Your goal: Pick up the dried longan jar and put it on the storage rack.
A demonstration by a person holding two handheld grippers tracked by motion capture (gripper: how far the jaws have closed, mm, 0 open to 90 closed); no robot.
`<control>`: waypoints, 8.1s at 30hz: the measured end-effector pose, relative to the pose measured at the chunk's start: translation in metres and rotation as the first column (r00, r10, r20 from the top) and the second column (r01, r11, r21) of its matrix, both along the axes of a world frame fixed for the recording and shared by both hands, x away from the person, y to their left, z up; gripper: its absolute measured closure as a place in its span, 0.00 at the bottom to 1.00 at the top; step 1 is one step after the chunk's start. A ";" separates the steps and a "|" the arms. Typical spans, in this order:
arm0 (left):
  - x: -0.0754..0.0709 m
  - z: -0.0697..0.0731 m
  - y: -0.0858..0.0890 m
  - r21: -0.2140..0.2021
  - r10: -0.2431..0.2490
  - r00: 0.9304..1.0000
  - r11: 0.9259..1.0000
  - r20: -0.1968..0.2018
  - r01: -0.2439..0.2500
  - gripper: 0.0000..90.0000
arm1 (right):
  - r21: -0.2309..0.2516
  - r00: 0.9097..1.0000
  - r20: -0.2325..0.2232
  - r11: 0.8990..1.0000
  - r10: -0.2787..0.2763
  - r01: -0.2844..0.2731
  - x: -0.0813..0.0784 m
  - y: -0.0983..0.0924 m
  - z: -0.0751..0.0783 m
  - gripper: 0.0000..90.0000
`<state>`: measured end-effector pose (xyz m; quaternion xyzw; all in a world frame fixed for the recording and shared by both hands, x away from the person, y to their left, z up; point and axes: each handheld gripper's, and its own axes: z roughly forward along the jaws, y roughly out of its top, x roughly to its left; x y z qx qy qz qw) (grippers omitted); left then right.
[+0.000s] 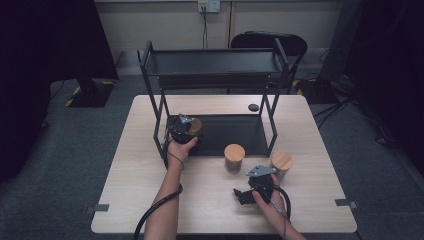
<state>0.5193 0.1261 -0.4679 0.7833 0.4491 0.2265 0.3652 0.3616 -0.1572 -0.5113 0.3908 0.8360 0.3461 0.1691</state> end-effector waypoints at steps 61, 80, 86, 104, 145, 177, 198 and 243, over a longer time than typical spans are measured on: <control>0.015 -0.013 -0.001 -0.046 0.068 0.996 0.996 -0.054 -0.070 0.08 | 0.001 1.000 0.000 1.000 -0.002 0.002 0.000 0.000 0.000 0.00; -0.001 -0.004 0.003 -0.091 0.051 0.998 0.994 -0.045 -0.055 0.03 | 0.001 1.000 0.000 1.000 -0.002 0.002 0.000 0.000 0.000 0.00; -0.005 -0.003 0.001 -0.090 0.038 0.998 0.995 -0.046 -0.042 0.04 | 0.001 1.000 0.000 1.000 -0.002 0.002 0.000 0.000 0.000 0.00; -0.020 -0.002 0.003 -0.094 0.036 0.998 0.995 -0.044 -0.040 0.04 | 0.001 1.000 0.000 1.000 -0.002 0.002 0.000 0.000 0.000 0.00; -0.049 -0.007 0.004 -0.124 -0.030 0.998 0.992 -0.055 0.023 0.04 | 0.000 1.000 0.000 1.000 -0.001 0.001 0.000 0.000 0.000 0.00; -0.073 -0.010 0.009 -0.135 -0.054 0.997 0.990 -0.052 0.046 0.04 | 0.000 1.000 0.001 1.000 -0.002 0.002 0.000 0.000 0.000 0.00; -0.086 -0.017 0.011 -0.113 -0.070 0.996 0.992 -0.061 0.063 0.04 | 0.001 1.000 0.000 1.000 -0.002 0.002 0.000 0.000 0.000 0.00; -0.112 -0.028 0.037 -0.106 -0.066 0.995 0.993 -0.076 0.057 0.04 | 0.001 1.000 0.000 1.000 -0.002 0.002 0.000 0.000 0.000 0.00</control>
